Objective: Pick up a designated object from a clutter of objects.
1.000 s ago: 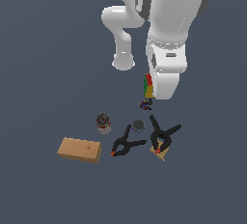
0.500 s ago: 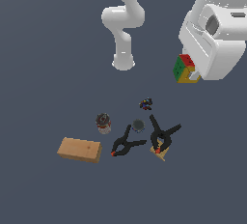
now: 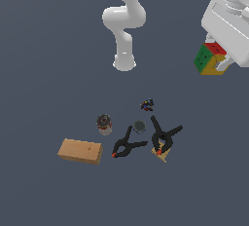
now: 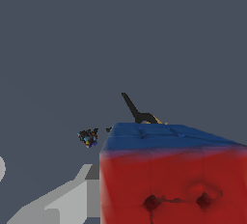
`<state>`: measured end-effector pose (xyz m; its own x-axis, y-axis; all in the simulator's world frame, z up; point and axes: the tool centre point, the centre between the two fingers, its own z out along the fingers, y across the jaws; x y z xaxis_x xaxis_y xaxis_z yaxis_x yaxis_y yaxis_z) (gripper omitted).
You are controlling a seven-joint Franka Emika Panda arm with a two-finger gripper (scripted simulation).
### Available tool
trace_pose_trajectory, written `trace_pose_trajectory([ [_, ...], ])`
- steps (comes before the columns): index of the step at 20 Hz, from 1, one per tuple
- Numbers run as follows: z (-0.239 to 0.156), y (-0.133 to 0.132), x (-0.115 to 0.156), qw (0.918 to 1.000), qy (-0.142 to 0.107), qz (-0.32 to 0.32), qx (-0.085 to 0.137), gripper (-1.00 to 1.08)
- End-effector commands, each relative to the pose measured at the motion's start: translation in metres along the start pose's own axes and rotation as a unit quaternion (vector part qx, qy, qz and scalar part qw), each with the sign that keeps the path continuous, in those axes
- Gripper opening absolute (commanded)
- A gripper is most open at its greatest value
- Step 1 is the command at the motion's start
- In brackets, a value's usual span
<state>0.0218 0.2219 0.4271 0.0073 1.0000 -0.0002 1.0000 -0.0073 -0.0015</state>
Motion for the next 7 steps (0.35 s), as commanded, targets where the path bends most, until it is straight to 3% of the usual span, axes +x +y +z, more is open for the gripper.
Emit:
trace_pose_trajectory([
  [1, -0.006, 0.0014, 0.0051, 1.0, 0.0, 0.0, -0.001, -1.0],
  [7, -0.0101, 0.0025, 0.0095, 1.0, 0.0, 0.0, -0.001, -1.0],
])
